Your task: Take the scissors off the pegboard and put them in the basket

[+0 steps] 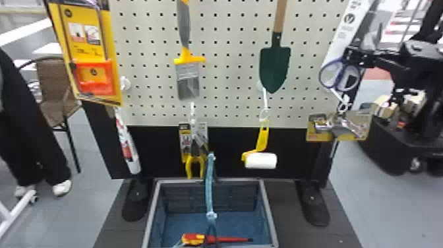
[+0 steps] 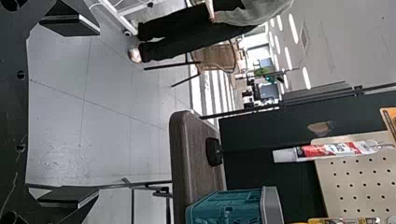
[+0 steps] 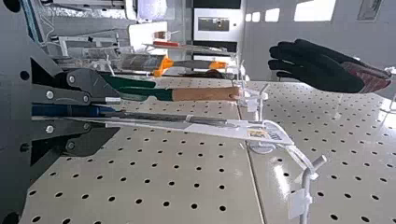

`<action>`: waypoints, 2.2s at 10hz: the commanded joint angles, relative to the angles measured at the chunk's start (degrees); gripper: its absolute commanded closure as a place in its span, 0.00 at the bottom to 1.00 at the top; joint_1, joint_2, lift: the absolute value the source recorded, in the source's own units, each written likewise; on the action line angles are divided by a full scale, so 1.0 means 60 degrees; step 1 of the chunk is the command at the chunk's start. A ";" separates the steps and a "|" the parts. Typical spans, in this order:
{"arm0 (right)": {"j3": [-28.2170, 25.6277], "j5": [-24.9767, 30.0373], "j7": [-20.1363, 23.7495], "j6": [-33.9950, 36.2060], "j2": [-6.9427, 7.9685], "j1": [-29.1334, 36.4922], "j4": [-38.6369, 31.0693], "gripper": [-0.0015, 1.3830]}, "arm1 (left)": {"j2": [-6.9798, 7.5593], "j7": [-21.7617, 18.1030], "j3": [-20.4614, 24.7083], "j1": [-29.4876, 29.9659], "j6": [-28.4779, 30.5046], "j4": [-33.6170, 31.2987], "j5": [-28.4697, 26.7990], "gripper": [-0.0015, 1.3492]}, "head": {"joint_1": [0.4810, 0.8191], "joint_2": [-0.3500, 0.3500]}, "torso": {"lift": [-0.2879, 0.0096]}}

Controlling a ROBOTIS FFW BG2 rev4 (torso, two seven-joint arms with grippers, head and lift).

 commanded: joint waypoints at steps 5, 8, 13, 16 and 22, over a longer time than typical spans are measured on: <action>-0.0729 -0.0031 -0.0259 -0.0027 -0.0059 0.0072 -0.0888 0.86 | 0.0030 0.0001 -0.0029 0.0000 -0.0027 0.0000 -0.0007 0.08 | 0.20 0.50 | 0.63; -0.1198 -0.0265 -0.0596 -0.0027 0.0044 0.0606 -0.1521 0.86 | 0.0030 0.0001 -0.0029 0.0000 -0.0042 0.0000 0.0008 0.08 | 0.20 0.50 | 0.63; -0.2399 -0.0836 -0.1724 0.0222 0.1187 0.2615 -0.3021 0.86 | 0.0132 0.0001 -0.0132 -0.0061 -0.0100 0.0000 -0.0109 0.08 | 0.20 0.50 | 0.63; -0.2619 -0.1451 -0.2559 -0.0085 0.1978 0.3497 -0.3092 0.86 | 0.0132 0.0001 -0.0103 -0.0061 -0.0203 0.0000 -0.0212 0.08 | 0.20 0.50 | 0.63; -0.2604 -0.2257 -0.3716 -0.0393 0.3003 0.5384 -0.3724 0.86 | 0.0073 0.0001 -0.0117 -0.0061 -0.0188 0.0047 -0.0183 0.08 | 0.20 0.50 | 0.63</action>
